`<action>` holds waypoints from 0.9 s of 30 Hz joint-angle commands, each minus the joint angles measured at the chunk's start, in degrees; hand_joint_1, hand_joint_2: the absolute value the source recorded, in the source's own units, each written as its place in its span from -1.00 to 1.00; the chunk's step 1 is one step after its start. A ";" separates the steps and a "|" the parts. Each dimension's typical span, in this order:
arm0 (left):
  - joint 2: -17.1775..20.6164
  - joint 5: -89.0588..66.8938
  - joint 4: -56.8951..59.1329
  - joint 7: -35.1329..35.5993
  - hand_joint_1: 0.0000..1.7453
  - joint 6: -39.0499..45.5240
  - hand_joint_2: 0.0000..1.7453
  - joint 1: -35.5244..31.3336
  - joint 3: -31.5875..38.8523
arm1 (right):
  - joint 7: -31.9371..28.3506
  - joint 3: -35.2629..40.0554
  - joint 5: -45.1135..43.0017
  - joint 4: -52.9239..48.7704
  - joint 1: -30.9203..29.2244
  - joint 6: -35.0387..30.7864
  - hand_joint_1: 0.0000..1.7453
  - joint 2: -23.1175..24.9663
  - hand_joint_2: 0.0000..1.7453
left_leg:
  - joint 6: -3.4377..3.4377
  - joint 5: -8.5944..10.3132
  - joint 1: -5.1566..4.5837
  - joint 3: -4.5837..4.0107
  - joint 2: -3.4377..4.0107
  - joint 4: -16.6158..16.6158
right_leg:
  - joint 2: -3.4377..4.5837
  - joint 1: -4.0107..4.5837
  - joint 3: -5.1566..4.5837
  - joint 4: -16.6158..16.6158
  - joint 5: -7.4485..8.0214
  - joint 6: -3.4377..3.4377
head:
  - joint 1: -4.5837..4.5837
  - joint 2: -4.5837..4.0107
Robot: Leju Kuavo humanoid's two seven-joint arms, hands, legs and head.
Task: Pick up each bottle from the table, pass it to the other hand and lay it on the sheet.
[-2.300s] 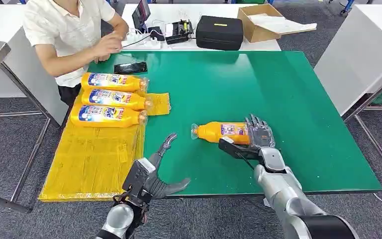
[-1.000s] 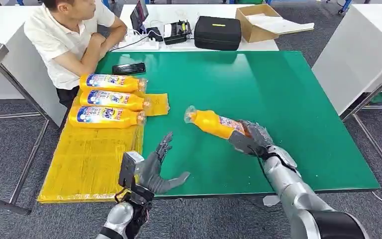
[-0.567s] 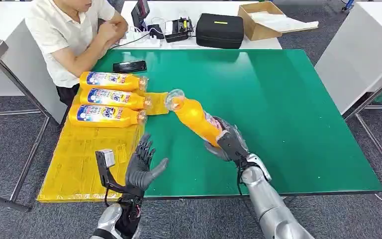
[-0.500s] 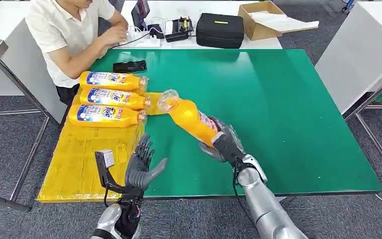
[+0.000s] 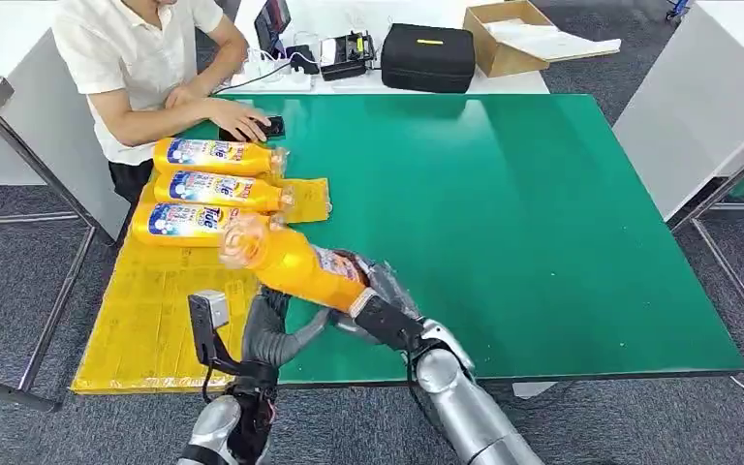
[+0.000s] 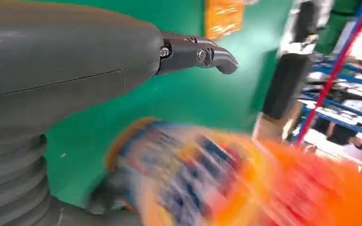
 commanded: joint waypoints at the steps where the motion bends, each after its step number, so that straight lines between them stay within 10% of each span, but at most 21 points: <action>1: -2.34 -3.16 -5.29 -1.19 -1.00 0.74 1.00 -0.26 -2.02 | 1.11 9.20 0.59 8.45 -1.25 -0.34 1.00 -1.22 1.00 | 0.04 -0.10 0.04 0.12 -0.06 0.04 | -0.15 0.07 0.22 -0.03 -0.10 -0.16 | 0.00 0.00; 21: -2.34 11.24 -0.64 2.95 -1.00 -9.75 1.00 -1.03 -0.97 | -0.57 8.60 -1.72 14.40 -4.09 -1.28 1.00 -0.53 1.00 | 0.03 -0.11 0.01 0.17 0.00 0.02 | -0.10 0.06 0.24 -0.04 -0.10 -0.20 | 0.00 0.00; 22: -2.34 11.43 0.06 3.15 0.50 -9.90 1.00 -1.37 -0.99 | -0.79 8.86 -1.64 14.53 -4.27 -1.23 1.00 -0.43 1.00 | 0.02 -0.05 -0.01 0.08 -0.04 -0.02 | -0.11 0.03 0.14 -0.04 -0.06 -0.14 | 0.00 0.00; 23: -2.34 11.25 1.57 3.20 1.00 -10.26 1.00 -2.16 -1.11 | -1.23 9.19 -1.75 14.66 -4.52 -1.15 1.00 -0.17 1.00 | 0.02 -0.10 0.00 0.19 -0.04 0.00 | -0.15 0.06 0.27 -0.05 -0.11 -0.22 | 0.00 0.00; 27: -2.34 12.50 5.43 3.39 1.00 -11.09 1.00 -3.76 -1.71 | -1.88 9.69 -2.22 13.85 -5.24 -1.15 1.00 0.29 1.00 | 0.02 -0.07 -0.01 0.08 -0.01 0.02 | -0.10 0.04 0.13 -0.01 -0.07 -0.17 | 0.00 0.00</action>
